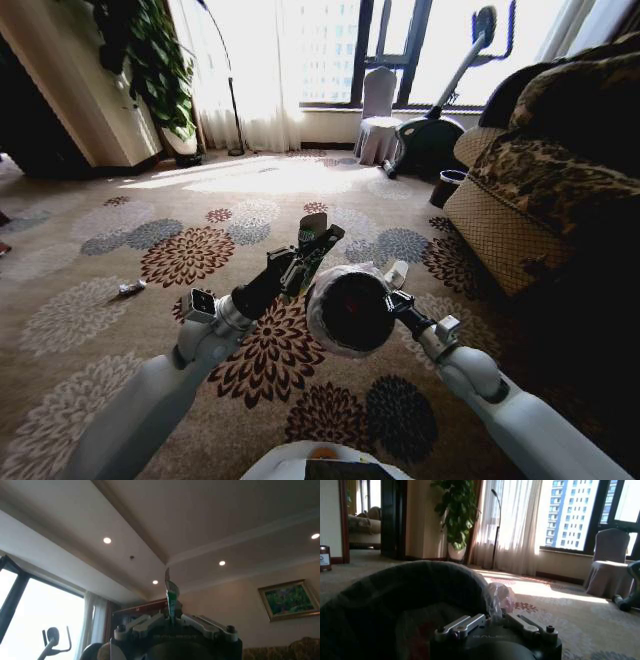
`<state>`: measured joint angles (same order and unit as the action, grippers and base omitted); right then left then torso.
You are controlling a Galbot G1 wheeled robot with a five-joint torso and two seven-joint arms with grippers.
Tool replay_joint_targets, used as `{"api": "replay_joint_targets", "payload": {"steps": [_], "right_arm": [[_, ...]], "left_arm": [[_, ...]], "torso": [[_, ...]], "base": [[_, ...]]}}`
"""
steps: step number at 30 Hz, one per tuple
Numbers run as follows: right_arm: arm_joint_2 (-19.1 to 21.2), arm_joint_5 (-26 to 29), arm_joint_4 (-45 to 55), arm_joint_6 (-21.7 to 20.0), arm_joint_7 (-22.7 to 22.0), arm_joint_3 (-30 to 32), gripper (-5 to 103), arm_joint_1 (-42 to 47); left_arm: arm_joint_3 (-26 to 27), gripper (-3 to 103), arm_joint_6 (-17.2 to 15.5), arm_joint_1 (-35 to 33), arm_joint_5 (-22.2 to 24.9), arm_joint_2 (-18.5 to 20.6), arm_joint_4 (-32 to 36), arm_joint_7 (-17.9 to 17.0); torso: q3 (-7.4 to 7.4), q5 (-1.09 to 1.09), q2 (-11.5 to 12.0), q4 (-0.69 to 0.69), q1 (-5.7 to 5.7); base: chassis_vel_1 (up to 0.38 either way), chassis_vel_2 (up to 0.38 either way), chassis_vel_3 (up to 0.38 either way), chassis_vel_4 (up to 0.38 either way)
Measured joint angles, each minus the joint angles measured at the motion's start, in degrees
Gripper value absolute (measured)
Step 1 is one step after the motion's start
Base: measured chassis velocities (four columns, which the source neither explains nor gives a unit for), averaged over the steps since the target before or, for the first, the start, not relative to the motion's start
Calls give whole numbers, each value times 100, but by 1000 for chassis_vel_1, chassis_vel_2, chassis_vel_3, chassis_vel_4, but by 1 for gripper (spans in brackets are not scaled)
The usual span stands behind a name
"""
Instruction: Pick up the trash from the ground and place it into the trash bin.
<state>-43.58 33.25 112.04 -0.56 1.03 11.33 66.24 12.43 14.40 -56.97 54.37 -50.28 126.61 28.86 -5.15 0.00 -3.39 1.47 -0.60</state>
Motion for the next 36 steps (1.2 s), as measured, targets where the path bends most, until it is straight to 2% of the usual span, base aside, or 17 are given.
{"api": "replay_joint_targets", "payload": {"steps": [9, 15, 22, 27, 36], "right_arm": [[-81, 92, -402, -161, -5, -560, 0, -719], [-195, 307, -548, -362, 2, -1164, 0, -1409], [-329, 407, -708, -425, 0, -1599, 0, -1919], [-324, 477, -659, -453, 1, -1689, 0, -1994], [-201, 542, -418, -470, 1, -1691, 0, -1857]], "left_arm": [[-161, 0, -214, 264, 504, 98, 75, 30], [-717, 0, -443, 660, 1012, -7, -292, 82], [-1070, 0, -349, 915, 777, -153, -904, 429], [-1289, 0, -230, 1101, 640, -264, -1234, 535], [-1818, 0, -34, 1507, 111, -678, -2017, 682]], "torso": [[0, -1, 0, 0, 0], [1, 0, 0, 3, 0], [0, 0, 1, 2, 0], [0, 0, 2, 2, 0], [0, 1, 2, 1, 0]], "base": [[0, 0, 0, 0], [0, 0, 0, 0], [0, 0, 0, 0], [0, 0, 0, 0], [0, 0, 0, 0]]}}
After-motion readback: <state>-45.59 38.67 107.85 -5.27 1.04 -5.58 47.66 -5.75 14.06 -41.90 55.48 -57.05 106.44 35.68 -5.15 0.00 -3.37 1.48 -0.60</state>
